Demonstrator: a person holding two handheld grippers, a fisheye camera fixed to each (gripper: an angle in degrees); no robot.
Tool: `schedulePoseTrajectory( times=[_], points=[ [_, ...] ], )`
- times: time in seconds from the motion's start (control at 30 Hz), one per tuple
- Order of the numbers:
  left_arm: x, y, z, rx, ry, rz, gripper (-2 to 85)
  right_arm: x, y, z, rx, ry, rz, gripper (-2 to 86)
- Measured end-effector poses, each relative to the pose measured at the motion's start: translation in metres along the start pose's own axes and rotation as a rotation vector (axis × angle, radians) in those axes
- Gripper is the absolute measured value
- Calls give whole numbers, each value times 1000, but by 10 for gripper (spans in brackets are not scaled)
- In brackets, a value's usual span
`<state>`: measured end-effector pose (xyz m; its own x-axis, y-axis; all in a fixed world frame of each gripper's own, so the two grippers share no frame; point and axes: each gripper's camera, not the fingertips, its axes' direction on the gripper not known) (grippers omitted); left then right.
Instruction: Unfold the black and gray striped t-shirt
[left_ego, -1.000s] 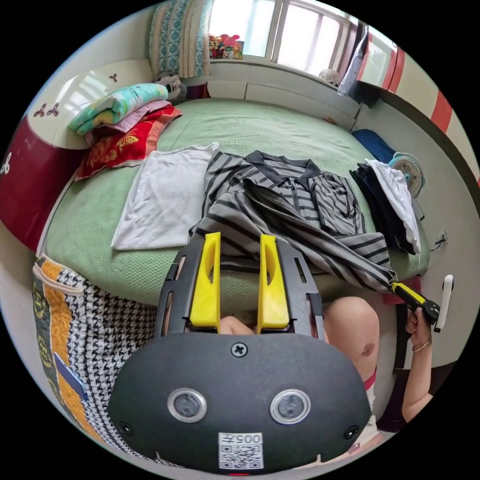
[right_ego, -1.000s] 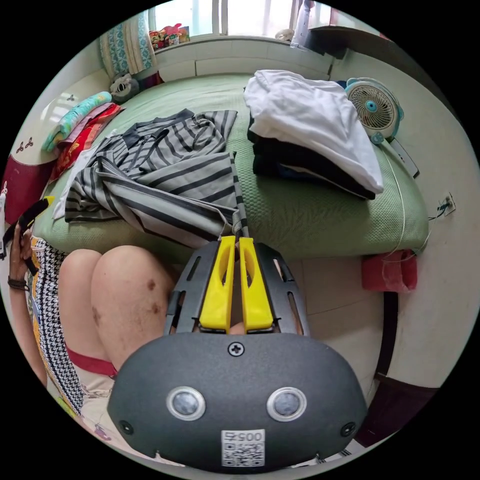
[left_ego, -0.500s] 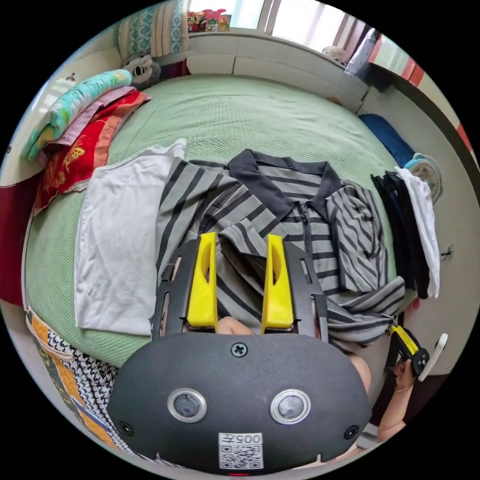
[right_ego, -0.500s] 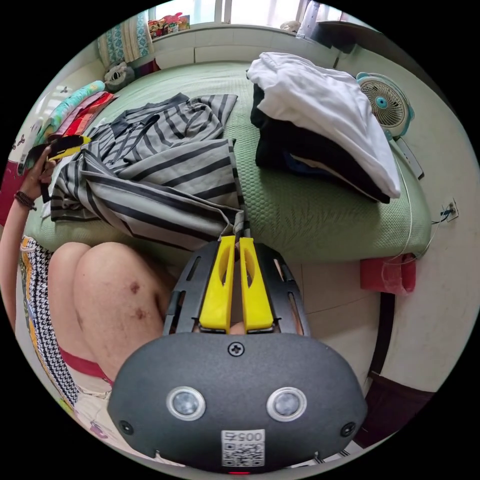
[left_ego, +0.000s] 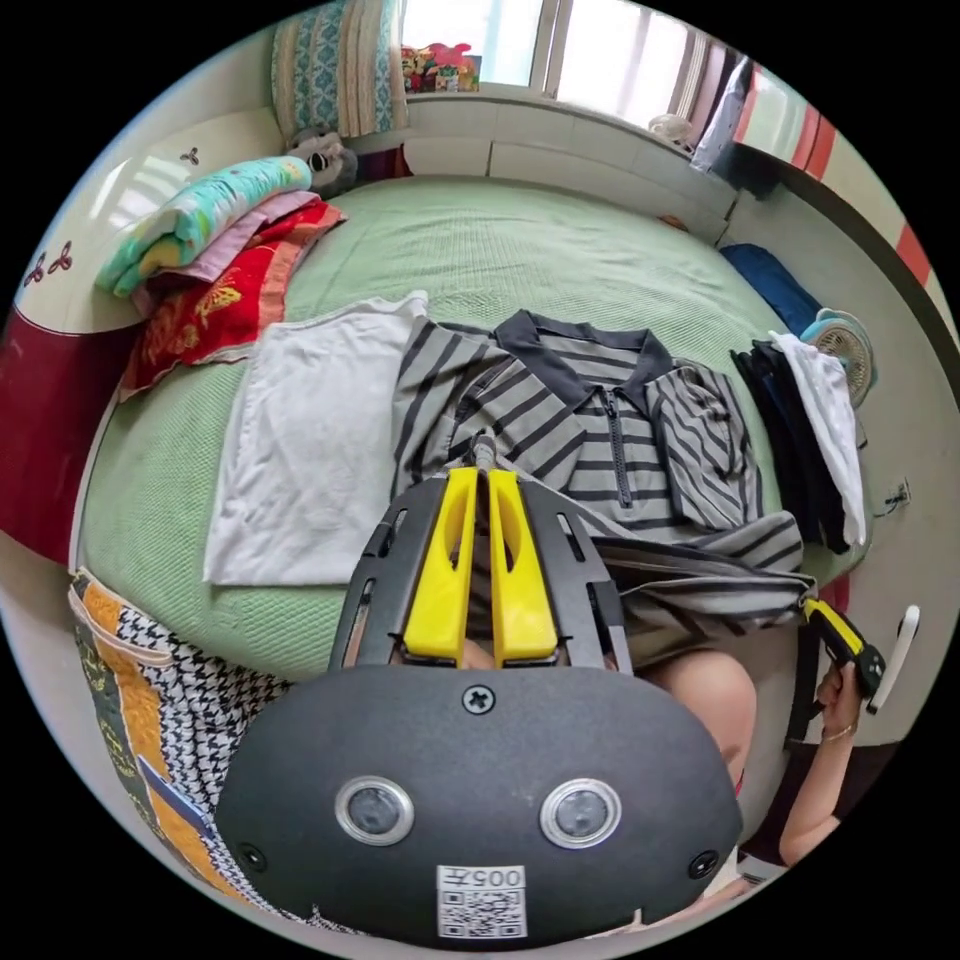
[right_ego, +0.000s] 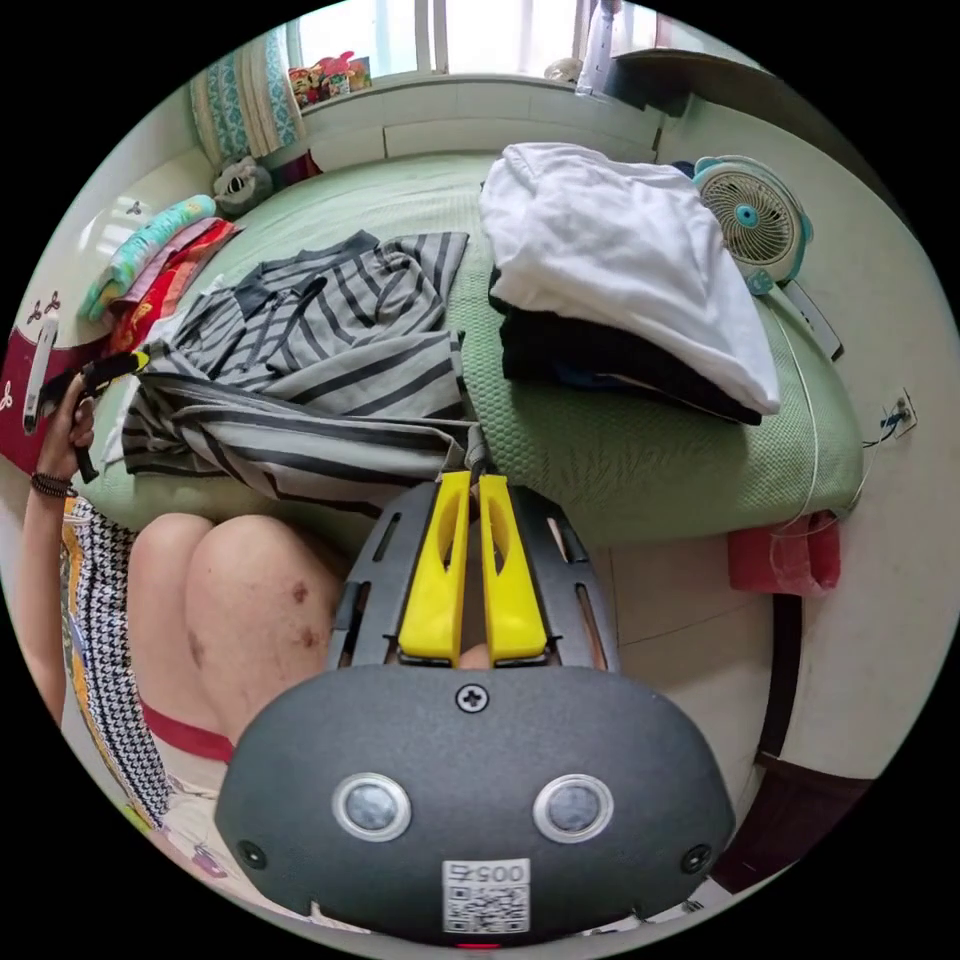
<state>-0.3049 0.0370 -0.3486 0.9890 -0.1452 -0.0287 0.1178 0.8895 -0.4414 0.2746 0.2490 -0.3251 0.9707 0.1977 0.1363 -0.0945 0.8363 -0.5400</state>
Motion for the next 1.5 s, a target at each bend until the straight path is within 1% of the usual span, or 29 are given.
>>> schedulePoseTrajectory(
  times=[0.17, 0.3, 0.47, 0.57, 0.63, 0.7, 0.73, 0.83, 0.9, 0.93, 0.97, 1.03, 1.2, 1.27, 1.33, 1.43, 1.5],
  points=[
    [-5, 54, -78, 58, 28, 47, 18, -3, 17, -47, 98, -21, -33, -14],
    [-6, 90, -121, 68, 37, 60, 16, -4, 31, -91, 157, -69, -54, -14],
    [0, 144, -180, 98, 43, 63, 16, -8, 50, -145, 187, -93, -122, -15],
    [7, 176, -196, 79, 12, 65, 18, -9, 67, -170, 182, -101, -160, -15],
    [9, 195, -193, 39, -4, 47, 20, -10, 79, -177, 146, -119, -182, -16],
    [7, 214, -184, -15, 10, 14, 24, -12, 94, -172, 66, -144, -193, -15],
    [6, 226, -174, -74, 1, -6, 27, -14, 98, -168, 34, -144, -197, -14],
    [1, 249, -146, -225, -55, -36, 44, -21, 119, -136, -159, -193, -236, -7],
    [1, 254, -134, -326, -83, -2, 49, -32, 135, -108, -362, -199, -323, 20],
    [2, 252, -131, -363, -112, 14, 49, -35, 138, -104, -390, -184, -349, 31],
    [3, 247, -133, -360, -153, 35, 48, -41, 139, -102, -416, -147, -403, 40],
    [7, 233, -136, -345, -175, 70, 46, -49, 130, -105, -411, -96, -461, 55],
    [29, 167, -122, -197, -104, 153, 52, -79, 52, -113, -186, -111, -492, 89],
    [50, 126, -96, -114, -91, 199, 67, -97, 22, -106, -100, -108, -510, 101],
    [63, 92, -70, -84, -79, 210, 83, -115, -10, -92, -41, -105, -511, 108],
    [82, 36, -19, -100, 20, 214, 102, -140, -65, -59, 5, -135, -483, 112],
    [93, 7, 12, -113, 23, 217, 112, -155, -109, -24, 7, -107, -433, 107]
  ],
)
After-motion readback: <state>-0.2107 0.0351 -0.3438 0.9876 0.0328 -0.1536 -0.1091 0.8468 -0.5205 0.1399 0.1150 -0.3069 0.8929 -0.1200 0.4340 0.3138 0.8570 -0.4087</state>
